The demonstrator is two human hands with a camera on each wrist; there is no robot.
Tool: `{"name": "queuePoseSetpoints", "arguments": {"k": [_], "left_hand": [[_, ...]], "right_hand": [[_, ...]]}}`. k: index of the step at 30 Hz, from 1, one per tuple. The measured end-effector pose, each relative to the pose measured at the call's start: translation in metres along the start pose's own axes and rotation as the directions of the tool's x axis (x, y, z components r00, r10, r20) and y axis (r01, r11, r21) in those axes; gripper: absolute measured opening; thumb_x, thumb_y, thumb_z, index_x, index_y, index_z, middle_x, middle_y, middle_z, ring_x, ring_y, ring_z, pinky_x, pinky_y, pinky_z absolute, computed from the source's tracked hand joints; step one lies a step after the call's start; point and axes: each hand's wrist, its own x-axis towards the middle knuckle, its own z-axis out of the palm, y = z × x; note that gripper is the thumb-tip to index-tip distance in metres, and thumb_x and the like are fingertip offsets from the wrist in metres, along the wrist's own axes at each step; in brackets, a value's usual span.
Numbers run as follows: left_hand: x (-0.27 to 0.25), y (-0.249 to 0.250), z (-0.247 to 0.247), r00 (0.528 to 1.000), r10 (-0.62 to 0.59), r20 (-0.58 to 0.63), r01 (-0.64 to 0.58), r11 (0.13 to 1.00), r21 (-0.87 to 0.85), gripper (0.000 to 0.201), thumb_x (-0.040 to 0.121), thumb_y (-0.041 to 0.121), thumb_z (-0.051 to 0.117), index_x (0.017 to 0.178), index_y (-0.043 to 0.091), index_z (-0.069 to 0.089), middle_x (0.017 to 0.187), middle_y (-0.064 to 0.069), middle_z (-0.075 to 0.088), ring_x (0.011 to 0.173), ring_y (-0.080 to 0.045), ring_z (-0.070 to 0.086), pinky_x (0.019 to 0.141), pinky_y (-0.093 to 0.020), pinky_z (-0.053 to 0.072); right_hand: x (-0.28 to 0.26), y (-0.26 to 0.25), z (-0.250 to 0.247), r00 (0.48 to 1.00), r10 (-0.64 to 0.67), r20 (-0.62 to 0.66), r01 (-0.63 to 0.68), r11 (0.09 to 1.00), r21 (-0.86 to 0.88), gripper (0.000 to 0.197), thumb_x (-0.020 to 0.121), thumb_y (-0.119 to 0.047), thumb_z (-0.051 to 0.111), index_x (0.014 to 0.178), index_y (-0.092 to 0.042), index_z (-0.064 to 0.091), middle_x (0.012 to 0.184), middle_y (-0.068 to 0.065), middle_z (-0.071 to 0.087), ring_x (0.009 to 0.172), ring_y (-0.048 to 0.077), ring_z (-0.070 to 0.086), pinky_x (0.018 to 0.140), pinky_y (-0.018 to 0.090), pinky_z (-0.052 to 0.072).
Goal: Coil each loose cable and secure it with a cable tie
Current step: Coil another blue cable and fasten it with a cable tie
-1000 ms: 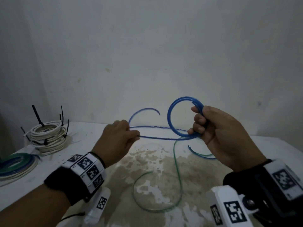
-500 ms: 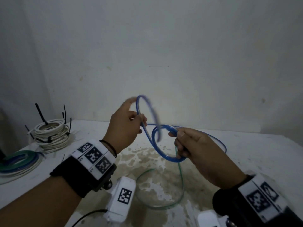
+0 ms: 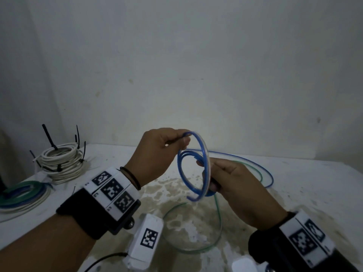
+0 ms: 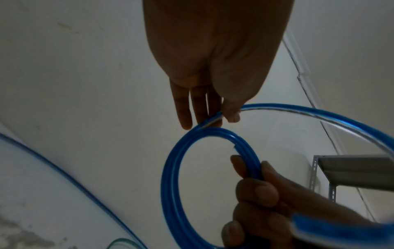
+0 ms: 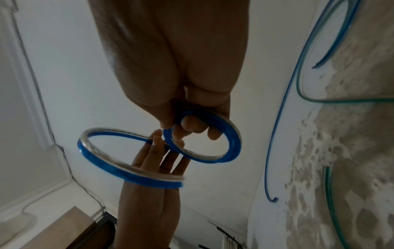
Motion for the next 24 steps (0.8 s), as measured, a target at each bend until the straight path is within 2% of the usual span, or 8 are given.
{"name": "queuePoseSetpoints", "arguments": {"k": [2,6,9,12,16,18,21,24], "left_hand": [[-0.001,0.000,0.001,0.990,0.114,0.081,-0.119,0.991,0.064,0.021,0.090,0.030,0.057,0.106,0.025,0.070,0.091,0.021,0.064,0.088,0.007,0.060,0.082,-0.010,0.047],[-0.008,0.002,0.008,0.950,0.243,0.194,-0.270,0.954,0.128,0.039,0.092,0.034,0.044,0.114,0.014,0.069,0.098,0.010,0.066,0.093,0.001,0.059,0.084,-0.014,0.046],[-0.009,0.004,0.011,0.956,0.198,0.217,-0.223,0.970,0.097,0.031,0.091,0.026,0.050,0.110,0.015,0.071,0.095,0.005,0.070,0.089,-0.003,0.062,0.082,-0.020,0.048],[-0.010,0.005,0.011,0.955,0.135,0.265,-0.162,0.983,0.083,0.025,0.091,0.025,0.055,0.108,0.017,0.072,0.088,0.005,0.070,0.085,-0.002,0.063,0.078,-0.015,0.048],[-0.017,0.005,0.016,0.959,0.063,0.276,-0.091,0.992,0.091,0.021,0.093,0.017,0.058,0.109,0.018,0.071,0.083,0.004,0.068,0.081,-0.004,0.062,0.073,-0.016,0.049],[-0.020,0.005,0.017,0.958,0.033,0.285,-0.066,0.992,0.105,0.019,0.094,0.018,0.058,0.105,0.020,0.073,0.081,0.004,0.067,0.078,-0.003,0.061,0.071,-0.018,0.048],[-0.022,0.007,0.013,0.941,-0.039,0.337,0.022,0.998,0.053,0.017,0.093,0.020,0.059,0.098,0.025,0.074,0.076,0.006,0.067,0.068,0.000,0.061,0.066,-0.012,0.047],[-0.024,0.010,0.011,0.919,-0.139,0.369,0.171,0.984,-0.056,0.012,0.088,0.019,0.065,0.093,0.023,0.075,0.067,0.006,0.068,0.060,-0.001,0.061,0.062,-0.013,0.048]], "right_hand": [[0.001,0.001,0.000,1.000,0.021,0.001,-0.021,0.998,0.052,0.035,0.097,-0.029,0.050,0.089,0.000,0.066,0.068,0.007,0.057,0.064,0.018,0.053,0.074,0.046,0.048],[0.001,-0.003,0.003,0.994,0.105,0.019,-0.107,0.960,0.258,0.032,0.096,-0.015,0.049,0.071,-0.008,0.068,0.065,0.005,0.056,0.056,0.016,0.048,0.069,0.036,0.047],[-0.001,-0.009,0.004,0.982,0.182,0.043,-0.185,0.914,0.360,0.032,0.096,-0.010,0.045,0.070,-0.010,0.064,0.061,0.004,0.048,0.050,0.013,0.039,0.058,0.028,0.042],[-0.002,-0.009,0.004,0.965,0.251,0.071,-0.255,0.854,0.453,0.027,0.097,-0.013,0.043,0.095,0.003,0.065,0.059,0.004,0.042,0.050,0.013,0.032,0.058,0.031,0.032],[-0.003,-0.004,0.000,0.944,0.280,0.174,-0.327,0.729,0.601,0.060,0.096,-0.045,0.035,0.107,0.006,0.063,0.061,0.003,0.046,0.051,0.013,0.034,0.059,0.031,0.030],[-0.005,-0.004,-0.001,0.945,0.266,0.189,-0.327,0.787,0.523,0.060,0.094,-0.048,0.038,0.105,0.005,0.063,0.063,0.001,0.045,0.052,0.012,0.034,0.059,0.030,0.031],[-0.005,-0.004,-0.001,0.963,0.240,0.124,-0.267,0.918,0.293,0.035,0.100,-0.027,0.039,0.102,0.000,0.061,0.064,0.000,0.045,0.053,0.010,0.036,0.057,0.028,0.034],[-0.005,-0.006,-0.007,0.969,0.222,0.105,-0.235,0.962,0.135,0.018,0.100,-0.022,0.040,0.093,-0.011,0.053,0.063,-0.001,0.052,0.051,0.010,0.039,0.058,0.030,0.036]]}}
